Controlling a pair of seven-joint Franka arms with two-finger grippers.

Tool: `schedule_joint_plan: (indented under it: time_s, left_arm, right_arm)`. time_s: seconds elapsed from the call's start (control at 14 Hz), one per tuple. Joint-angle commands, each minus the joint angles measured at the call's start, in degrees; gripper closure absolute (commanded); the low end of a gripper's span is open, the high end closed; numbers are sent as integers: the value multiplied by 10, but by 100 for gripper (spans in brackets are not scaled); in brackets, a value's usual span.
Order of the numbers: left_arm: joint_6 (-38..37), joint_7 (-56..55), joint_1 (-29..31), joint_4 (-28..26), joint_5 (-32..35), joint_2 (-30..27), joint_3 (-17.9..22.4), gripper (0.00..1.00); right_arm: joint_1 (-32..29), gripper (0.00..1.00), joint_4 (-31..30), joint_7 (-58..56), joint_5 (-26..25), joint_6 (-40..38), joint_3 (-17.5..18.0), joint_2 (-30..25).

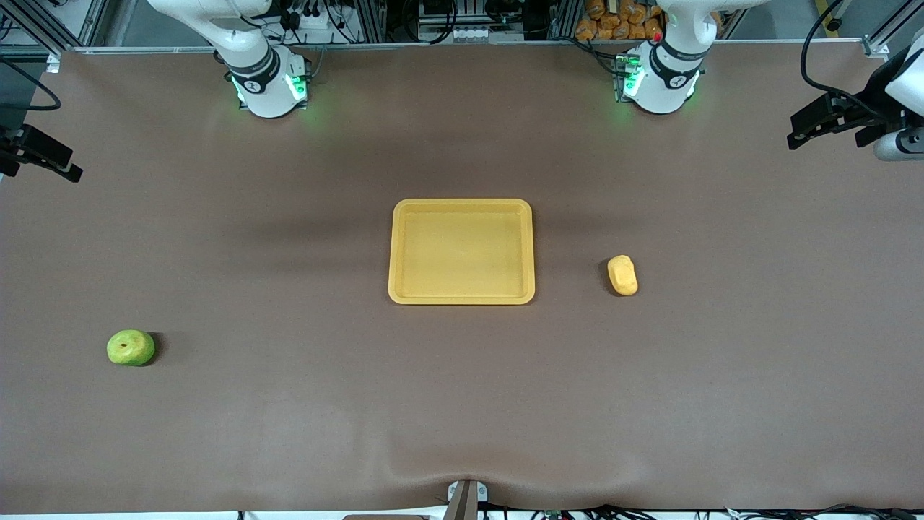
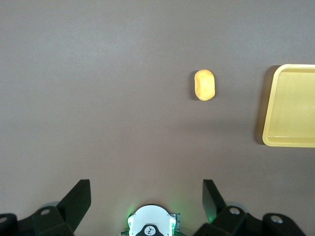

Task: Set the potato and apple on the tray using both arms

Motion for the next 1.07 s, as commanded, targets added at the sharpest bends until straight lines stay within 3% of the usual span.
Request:
schedule_joint_plan:
  time_s: [0.0,1.0]
  left_arm:
    - [-9,-4,2,9,-10,2,-1,0]
    - [-9,-5,5,14,-11,11,-1,0]
  right_arm:
    - [1,0,11,11,-6,-5,1,5]
    - [-3,0,12,11,-11,-7,-1,16]
